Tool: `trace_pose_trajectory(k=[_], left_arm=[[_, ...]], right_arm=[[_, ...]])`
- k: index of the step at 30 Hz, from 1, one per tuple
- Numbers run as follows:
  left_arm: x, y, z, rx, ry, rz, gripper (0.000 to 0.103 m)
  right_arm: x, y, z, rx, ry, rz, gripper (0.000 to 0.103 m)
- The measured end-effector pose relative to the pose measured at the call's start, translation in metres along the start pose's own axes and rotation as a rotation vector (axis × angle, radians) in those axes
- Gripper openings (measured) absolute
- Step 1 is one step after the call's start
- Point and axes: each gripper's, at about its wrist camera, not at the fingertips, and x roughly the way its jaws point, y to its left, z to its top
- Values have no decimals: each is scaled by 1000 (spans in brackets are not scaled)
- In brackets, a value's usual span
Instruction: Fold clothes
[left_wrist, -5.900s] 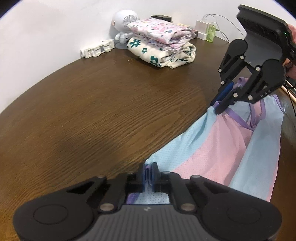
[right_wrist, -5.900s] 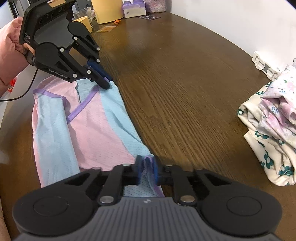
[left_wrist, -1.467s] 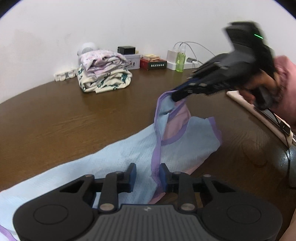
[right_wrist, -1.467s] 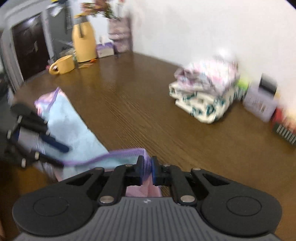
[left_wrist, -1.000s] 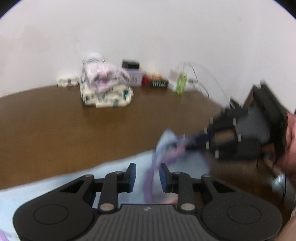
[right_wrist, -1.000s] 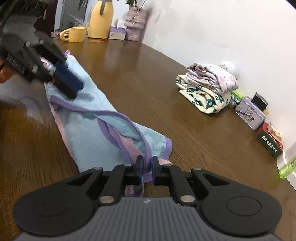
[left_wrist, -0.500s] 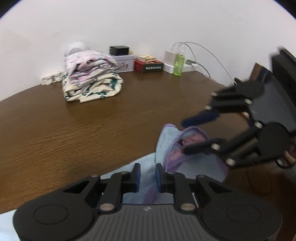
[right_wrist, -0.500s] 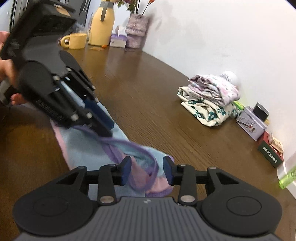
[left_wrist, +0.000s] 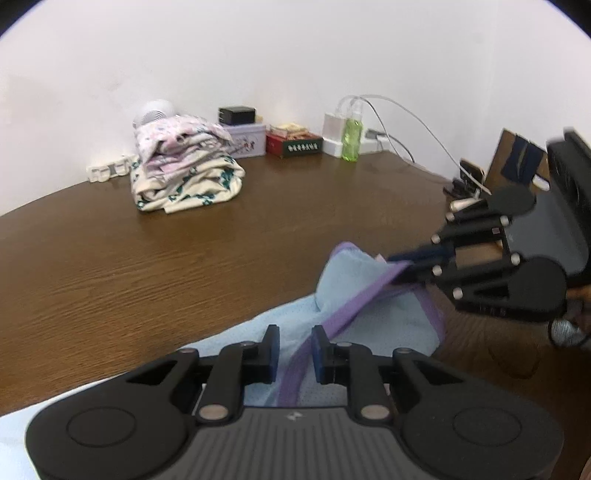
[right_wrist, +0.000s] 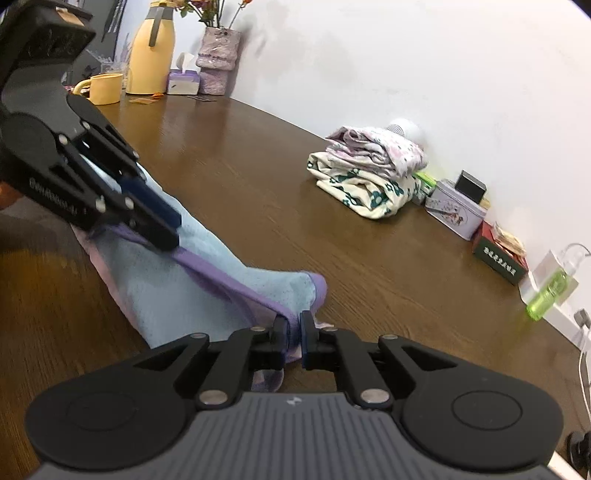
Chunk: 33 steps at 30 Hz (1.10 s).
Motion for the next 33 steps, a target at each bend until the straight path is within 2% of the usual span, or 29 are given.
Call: trace_pose_trajectory(k=[4,6,7,8,9,17,20,24,27,33], left_arm=[[2,10,1,-58,-2,-6,17],[6,12,-1,-62,14,-6,16],[7,12,-1,-59,20,-8,16],[8,11,-2,-55,24,-11,16],[8,10,-3,-51,27,-13,16],[9,1,-8,-5,29,-12,16],[9,-3,-10,18,22,2,16],[8,-6,-12,38,13,14,16],[8,-5,-12,25,7,13,16],[7,-2,-12,-8,3,12,16]], right_arm=[[-4,-2,-8,36,-4,-17,17],[-10,-6,-10,76,-8,20,19],[-14,-9,-10,98,-13,43,23],[-17,-12,-10,120,-18,66,32],[-18,-16,-8,150,-31,85,37],[-27,-46,9,386,-129,235,36],[-1,-43,14,378,-97,222,19],[20,-33,14,328,-33,194,16],[20,-26,5,281,17,147,15],[8,-12,-12,244,31,98,15]])
